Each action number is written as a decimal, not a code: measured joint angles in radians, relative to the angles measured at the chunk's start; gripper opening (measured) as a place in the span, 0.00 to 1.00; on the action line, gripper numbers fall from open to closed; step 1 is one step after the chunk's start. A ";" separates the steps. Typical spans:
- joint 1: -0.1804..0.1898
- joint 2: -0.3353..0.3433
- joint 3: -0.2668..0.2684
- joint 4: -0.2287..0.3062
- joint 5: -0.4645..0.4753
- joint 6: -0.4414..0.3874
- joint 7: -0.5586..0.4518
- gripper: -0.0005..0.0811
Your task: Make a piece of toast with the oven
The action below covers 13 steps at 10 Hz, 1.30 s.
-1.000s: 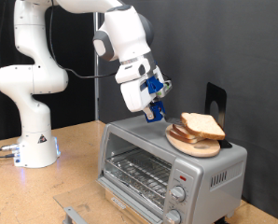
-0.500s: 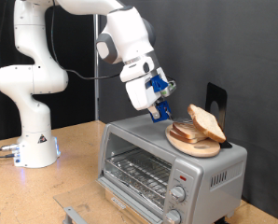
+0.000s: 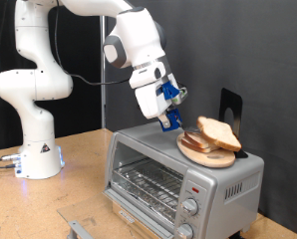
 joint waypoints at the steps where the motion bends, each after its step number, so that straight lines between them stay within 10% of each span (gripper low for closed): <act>1: 0.000 0.000 0.000 -0.001 0.000 -0.011 -0.012 0.49; 13: -0.004 -0.048 0.000 -0.004 -0.059 -0.176 0.077 0.49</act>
